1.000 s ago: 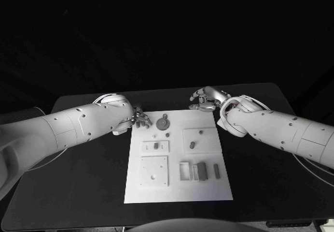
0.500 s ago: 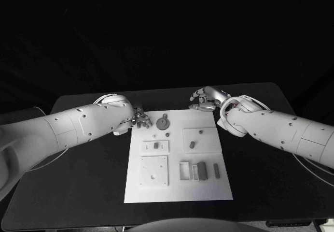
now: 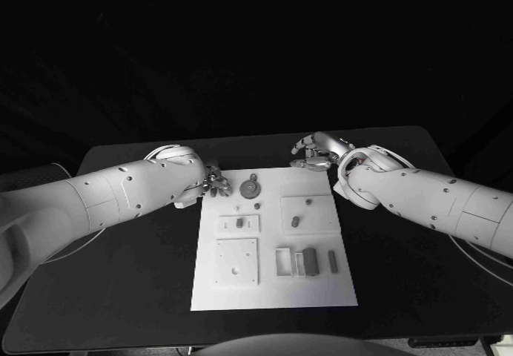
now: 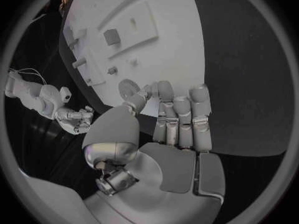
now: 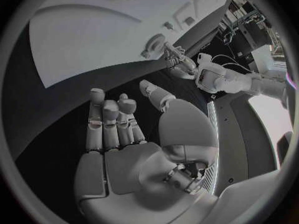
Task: Assemble the parts on the task board
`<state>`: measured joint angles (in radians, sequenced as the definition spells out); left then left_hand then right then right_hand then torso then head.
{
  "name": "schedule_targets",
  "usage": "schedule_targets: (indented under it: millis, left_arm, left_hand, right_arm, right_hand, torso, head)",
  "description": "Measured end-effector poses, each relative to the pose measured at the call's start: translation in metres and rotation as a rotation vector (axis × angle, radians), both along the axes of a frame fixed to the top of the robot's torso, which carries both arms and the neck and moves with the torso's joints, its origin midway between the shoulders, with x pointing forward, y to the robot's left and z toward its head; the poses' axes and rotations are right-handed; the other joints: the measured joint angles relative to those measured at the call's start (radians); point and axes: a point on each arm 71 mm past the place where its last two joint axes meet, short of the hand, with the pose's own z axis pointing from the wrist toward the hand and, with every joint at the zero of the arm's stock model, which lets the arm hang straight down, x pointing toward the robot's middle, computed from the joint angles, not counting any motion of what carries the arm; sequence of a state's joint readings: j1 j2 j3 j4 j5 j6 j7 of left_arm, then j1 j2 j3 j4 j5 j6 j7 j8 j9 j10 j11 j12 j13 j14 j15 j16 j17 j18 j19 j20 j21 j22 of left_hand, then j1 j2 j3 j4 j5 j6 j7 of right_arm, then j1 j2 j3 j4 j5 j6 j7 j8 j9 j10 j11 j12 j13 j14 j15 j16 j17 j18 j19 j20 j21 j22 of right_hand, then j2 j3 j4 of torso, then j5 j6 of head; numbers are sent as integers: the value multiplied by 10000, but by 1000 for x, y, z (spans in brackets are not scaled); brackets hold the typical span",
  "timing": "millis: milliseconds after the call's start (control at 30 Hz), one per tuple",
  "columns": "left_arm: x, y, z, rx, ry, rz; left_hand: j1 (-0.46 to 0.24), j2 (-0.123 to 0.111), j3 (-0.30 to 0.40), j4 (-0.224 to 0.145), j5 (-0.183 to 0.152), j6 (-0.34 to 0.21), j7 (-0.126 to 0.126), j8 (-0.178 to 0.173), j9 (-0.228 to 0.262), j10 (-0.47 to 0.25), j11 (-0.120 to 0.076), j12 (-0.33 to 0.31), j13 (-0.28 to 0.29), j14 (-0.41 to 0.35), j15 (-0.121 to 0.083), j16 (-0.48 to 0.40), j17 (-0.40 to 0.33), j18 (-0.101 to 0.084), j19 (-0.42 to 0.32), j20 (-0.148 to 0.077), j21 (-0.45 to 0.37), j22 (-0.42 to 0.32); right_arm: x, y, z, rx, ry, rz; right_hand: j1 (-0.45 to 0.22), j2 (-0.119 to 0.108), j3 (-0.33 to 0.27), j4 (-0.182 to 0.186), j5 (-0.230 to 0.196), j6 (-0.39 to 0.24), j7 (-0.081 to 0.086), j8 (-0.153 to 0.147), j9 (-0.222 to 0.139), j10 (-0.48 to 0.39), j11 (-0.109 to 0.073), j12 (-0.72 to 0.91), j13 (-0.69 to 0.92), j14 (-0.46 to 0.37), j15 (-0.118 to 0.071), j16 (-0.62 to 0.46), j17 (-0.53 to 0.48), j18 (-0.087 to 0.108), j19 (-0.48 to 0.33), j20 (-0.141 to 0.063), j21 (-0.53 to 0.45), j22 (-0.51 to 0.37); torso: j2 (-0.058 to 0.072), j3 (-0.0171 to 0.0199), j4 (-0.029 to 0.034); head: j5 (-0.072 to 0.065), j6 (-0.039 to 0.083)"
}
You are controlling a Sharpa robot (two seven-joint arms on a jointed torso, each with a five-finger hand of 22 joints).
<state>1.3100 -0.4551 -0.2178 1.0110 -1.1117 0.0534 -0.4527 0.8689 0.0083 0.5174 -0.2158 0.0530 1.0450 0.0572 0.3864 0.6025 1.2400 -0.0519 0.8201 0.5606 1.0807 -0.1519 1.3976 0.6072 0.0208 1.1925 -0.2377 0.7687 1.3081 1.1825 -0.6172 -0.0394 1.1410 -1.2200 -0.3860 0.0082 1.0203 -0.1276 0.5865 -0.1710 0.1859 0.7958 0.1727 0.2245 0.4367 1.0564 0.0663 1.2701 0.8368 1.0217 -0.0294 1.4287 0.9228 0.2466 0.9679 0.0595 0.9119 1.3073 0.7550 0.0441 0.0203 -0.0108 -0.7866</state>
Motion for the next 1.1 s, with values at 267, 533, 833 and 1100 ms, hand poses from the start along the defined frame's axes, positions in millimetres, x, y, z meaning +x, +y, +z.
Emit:
schedule_targets:
  millis: [267, 533, 833, 1100]
  left_arm:
    - [-1, 1, 0, -84, 16, 58]
    - [-6, 8, 0, -375, 133, 195]
    - [-21, 13, 9, -948, 351, 353]
    - [-39, 10, 10, -1241, 694, 288]
  left_hand:
    - [293, 96, 375, -155, -81, 217, -216, 233, -9, 196, -123, 124, 60, 38, -37, 186, 78, -12, 164, -48, 153, -1]
    - [353, 36, 659, -77, -57, 325, -286, 233, -8, 343, -168, 231, 114, 84, -76, 346, 194, -13, 269, -56, 248, -2]
    - [405, -16, 686, -51, -57, 411, -339, 233, -11, 413, -168, 278, 127, 141, -89, 393, 240, -14, 356, -68, 320, -3]
    - [405, -17, 686, -52, -59, 469, -394, 233, -17, 480, -160, 347, 143, 175, -80, 419, 284, -14, 364, -64, 365, -4]
  right_arm:
    - [0, 0, 0, -1, 6, 7]
    - [0, 0, 0, -3, 11, 6]
    - [0, -2, 0, -21, 15, -36]
    - [1, -6, -1, -51, 17, -105]
  right_hand:
    - [0, 0, 0, 0, 0, 1, -2, 39, 0, 0, 0, 0, -1, -2, 2, 0, 0, -4, 0, 0, 0, 0]
    - [0, 0, 0, 0, 0, 12, -15, 39, 1, 1, -1, 0, 0, -11, 11, 0, 1, -10, 0, 0, 0, 0]
    - [0, 0, 0, 0, 0, 21, -8, 39, 1, 2, -2, 0, 0, 20, -19, 0, 1, 34, 0, 0, 0, 0]
    - [0, 0, 0, 0, 0, 26, -5, 39, 1, 2, -2, 0, 1, 21, -19, 0, 1, 67, 0, 0, 0, 0]
  torso:
    - [1, -1, 0]
    - [0, 6, 0]
    - [-14, 21, 13]
    - [-19, 18, 13]
  head:
    - [2, -2]
    - [13, -3]
    - [21, 32]
    - [47, 58]
